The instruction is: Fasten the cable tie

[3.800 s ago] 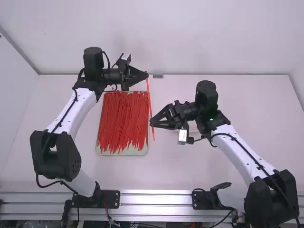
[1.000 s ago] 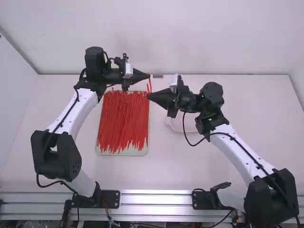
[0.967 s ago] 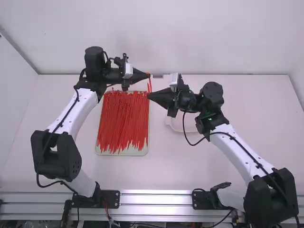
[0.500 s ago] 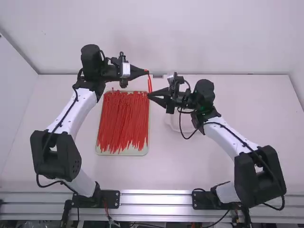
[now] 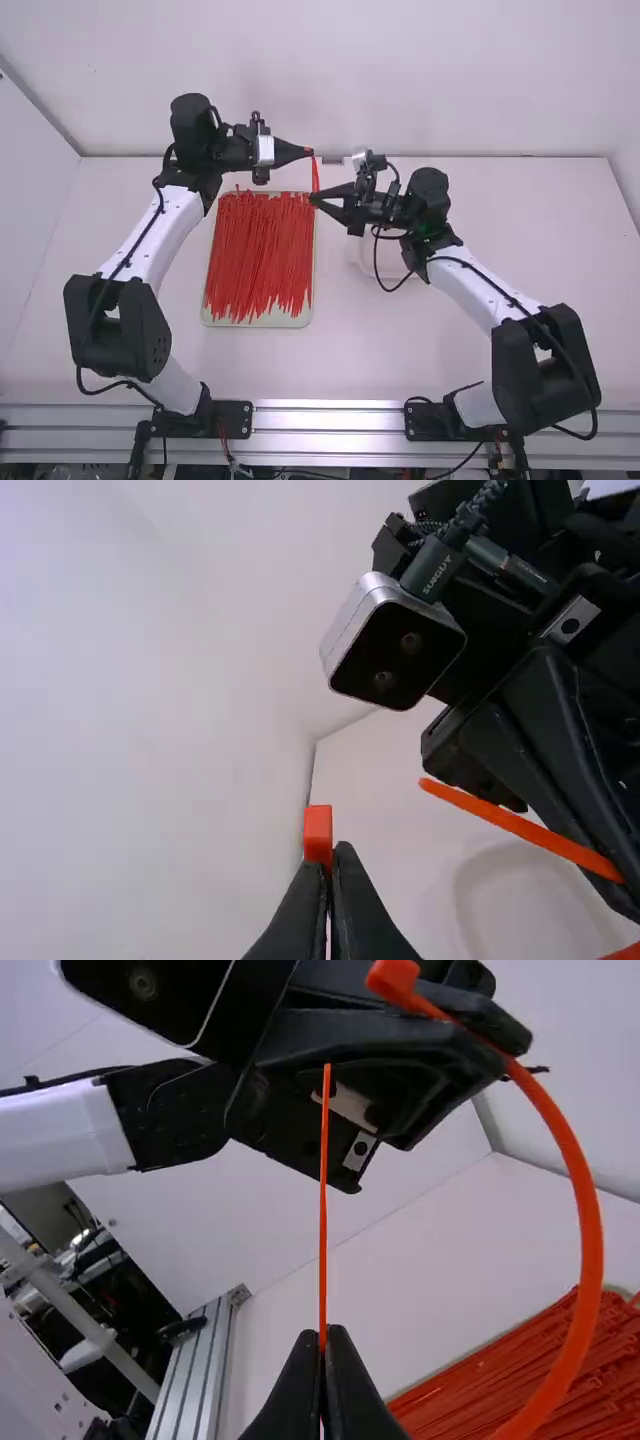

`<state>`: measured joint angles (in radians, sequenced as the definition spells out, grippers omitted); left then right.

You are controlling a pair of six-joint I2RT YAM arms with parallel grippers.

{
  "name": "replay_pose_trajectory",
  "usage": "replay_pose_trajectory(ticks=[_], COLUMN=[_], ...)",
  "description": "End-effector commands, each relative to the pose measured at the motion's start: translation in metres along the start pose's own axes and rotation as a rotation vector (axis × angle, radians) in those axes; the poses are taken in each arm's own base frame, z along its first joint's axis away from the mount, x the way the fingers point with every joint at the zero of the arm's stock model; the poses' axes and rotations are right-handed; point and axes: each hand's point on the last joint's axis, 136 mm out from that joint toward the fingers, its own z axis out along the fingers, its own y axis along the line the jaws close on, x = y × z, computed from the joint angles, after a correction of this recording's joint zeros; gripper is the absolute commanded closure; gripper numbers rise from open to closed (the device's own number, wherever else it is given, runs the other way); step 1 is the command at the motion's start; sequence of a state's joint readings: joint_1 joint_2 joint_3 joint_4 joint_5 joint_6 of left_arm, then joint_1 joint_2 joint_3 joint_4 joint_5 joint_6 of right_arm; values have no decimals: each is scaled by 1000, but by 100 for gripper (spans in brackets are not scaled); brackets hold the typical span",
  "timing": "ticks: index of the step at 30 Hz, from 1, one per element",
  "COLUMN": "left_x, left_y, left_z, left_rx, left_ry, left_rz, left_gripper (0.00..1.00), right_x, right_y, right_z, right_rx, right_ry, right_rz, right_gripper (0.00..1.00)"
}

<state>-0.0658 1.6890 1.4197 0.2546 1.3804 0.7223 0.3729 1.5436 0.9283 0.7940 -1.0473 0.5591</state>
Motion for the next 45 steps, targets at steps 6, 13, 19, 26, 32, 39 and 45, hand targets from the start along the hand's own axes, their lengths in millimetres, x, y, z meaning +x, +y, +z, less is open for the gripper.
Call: replay_pose_trajectory(ticks=[6, 13, 19, 26, 32, 39, 45], left_x=[0, 0, 6, 8, 7, 7, 7], left_y=[-11, -17, -22, -24, -23, -22, -22], left_z=[4, 4, 4, 4, 4, 4, 4], left_rx=[31, 55, 55, 56, 55, 54, 54], left_ry=[-13, -30, -26, -26, -28, -28, -28], left_rz=[35, 52, 80, 91, 102, 105, 107], left_gripper=[98, 98, 98, 98, 98, 98, 98], right_x=[-4, 5, 6, 5, 5, 5, 3], right_y=[6, -11, -8, -9, -10, -10, -14], right_z=[8, 6, 8, 7, 7, 7, 7], right_rx=[-19, 52, 43, 50, 51, 51, 77], right_ry=[1, 19, 22, 17, 17, 17, 1], right_rz=[-25, 38, 35, 57, 57, 57, 76], right_gripper=[100, 100, 100, 100, 100, 100, 100])
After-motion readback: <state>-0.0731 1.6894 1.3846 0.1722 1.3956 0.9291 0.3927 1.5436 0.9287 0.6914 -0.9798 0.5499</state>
